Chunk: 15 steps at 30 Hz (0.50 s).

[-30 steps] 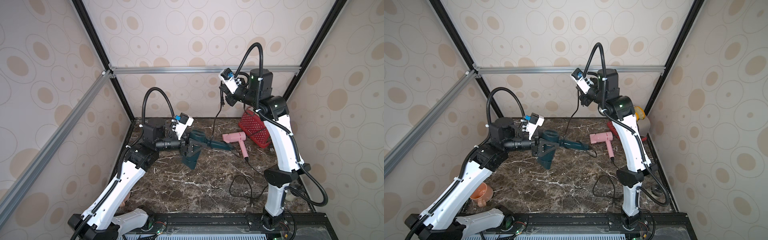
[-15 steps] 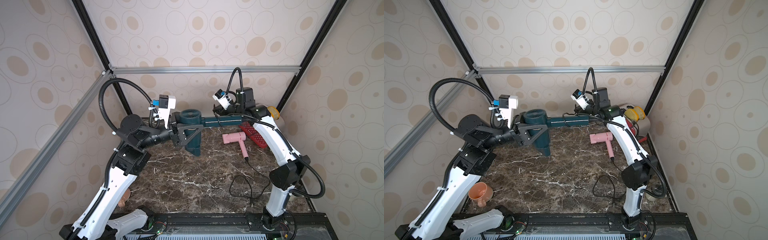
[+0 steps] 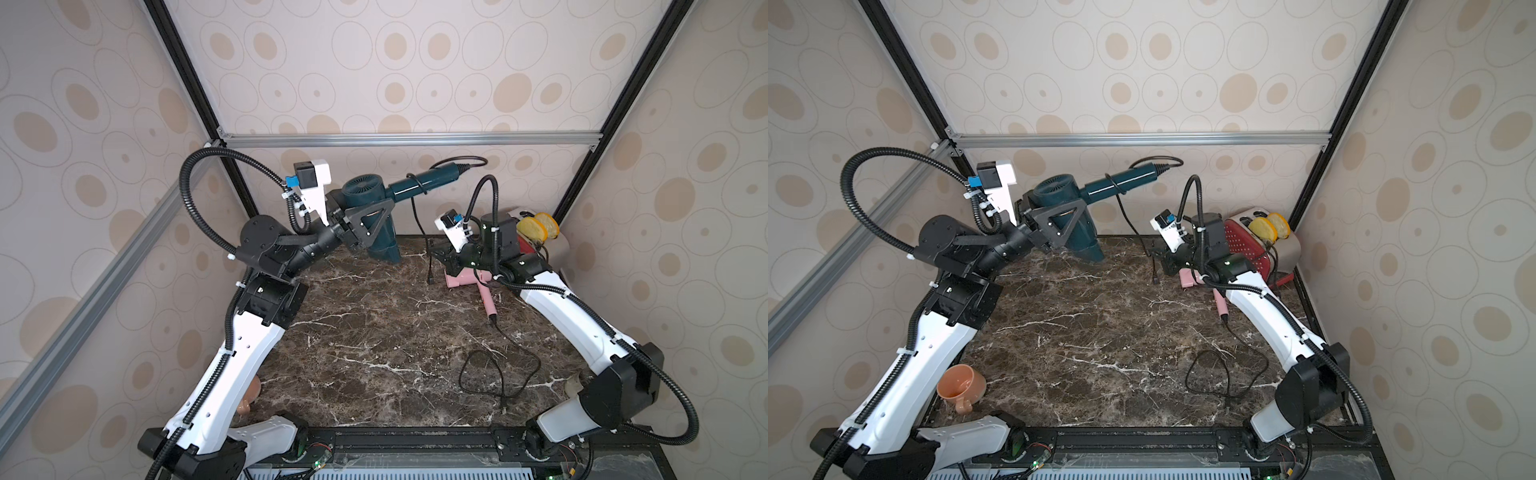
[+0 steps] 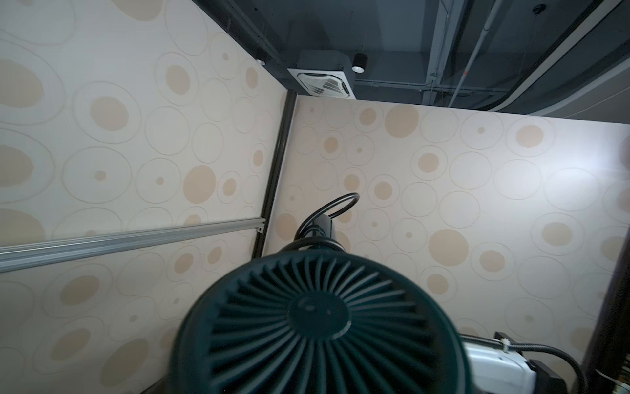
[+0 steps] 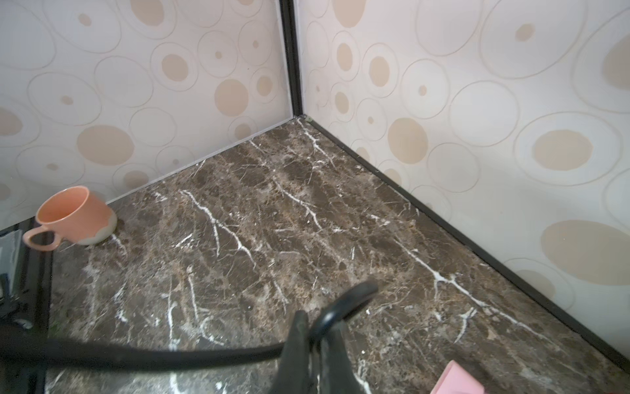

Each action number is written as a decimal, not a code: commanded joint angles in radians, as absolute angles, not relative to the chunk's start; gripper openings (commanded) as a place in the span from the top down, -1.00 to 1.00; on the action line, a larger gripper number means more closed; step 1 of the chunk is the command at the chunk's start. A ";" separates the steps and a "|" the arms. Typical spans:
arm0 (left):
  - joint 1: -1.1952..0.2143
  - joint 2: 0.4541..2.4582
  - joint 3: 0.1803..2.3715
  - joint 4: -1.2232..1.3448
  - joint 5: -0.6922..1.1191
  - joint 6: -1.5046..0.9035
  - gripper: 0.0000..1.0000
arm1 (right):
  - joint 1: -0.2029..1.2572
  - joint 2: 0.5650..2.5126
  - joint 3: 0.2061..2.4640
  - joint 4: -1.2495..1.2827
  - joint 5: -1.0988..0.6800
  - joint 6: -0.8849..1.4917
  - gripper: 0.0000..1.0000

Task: Wrap the cord around the hair dryer
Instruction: Wrap the power cord around the hair dryer.

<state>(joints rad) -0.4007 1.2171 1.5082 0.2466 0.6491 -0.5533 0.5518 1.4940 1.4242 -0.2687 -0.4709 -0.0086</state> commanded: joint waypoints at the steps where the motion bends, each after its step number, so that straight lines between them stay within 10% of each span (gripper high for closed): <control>1: -0.387 1.238 1.668 0.179 0.556 -0.333 1.00 | 0.602 1.410 1.352 -0.249 -0.459 0.018 1.00; 15: -0.250 1.386 1.796 -0.025 0.471 -0.115 1.00 | 0.872 1.126 1.217 -0.525 -0.271 0.022 1.00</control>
<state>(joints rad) -0.2604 1.3842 1.7550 -0.0315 0.4969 -0.1940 0.8406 1.1629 1.2236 -0.4339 -0.3241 0.0132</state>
